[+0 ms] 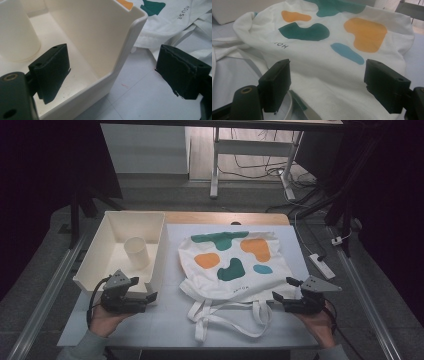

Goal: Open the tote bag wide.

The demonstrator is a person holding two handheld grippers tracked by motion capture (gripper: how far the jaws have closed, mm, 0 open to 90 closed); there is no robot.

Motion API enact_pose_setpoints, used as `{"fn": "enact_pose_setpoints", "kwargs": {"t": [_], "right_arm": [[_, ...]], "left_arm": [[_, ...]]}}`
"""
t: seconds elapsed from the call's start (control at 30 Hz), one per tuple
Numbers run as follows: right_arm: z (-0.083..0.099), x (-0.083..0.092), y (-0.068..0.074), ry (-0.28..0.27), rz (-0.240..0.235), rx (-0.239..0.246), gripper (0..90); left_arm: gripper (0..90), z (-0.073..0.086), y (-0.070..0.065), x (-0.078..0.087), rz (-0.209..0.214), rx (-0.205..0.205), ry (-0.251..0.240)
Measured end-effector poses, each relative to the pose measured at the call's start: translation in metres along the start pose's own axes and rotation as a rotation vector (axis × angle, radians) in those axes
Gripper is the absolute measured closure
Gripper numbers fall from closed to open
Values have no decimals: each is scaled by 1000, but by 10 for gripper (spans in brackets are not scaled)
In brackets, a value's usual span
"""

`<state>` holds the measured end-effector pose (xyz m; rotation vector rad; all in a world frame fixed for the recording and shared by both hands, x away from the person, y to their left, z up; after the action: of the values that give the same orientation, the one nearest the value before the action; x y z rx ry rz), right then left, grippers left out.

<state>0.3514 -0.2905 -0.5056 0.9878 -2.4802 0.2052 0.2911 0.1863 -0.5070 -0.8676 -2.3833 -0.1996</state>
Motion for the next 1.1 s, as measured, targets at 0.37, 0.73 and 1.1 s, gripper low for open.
{"fn": "enact_pose_setpoints", "kwargs": {"t": [0.37, 0.73, 1.1], "right_arm": [[7, -4, 1, 9, 3, -12, 206], [9, -5, 0, 10, 5, -10, 208], [10, -7, 3, 11, 7, 3, 208]], "left_arm": [[117, -1, 0, 2, -2, -3, -7], [117, -9, -6, 10, -3, -22, -36], [118, -17, -15, 16, -23, -69, -49]]}}
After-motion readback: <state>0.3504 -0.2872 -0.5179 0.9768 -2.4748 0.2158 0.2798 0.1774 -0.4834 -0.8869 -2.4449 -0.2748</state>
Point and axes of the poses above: each handheld gripper's, and its own axes: x roughly backward along the jaws, z roughly out of its underside, y roughly to its left, the point moved 6 cm from there along -x, roughly forward along the jaws, and after that the axes turned 6 degrees about -x, right-handed, at the moved point
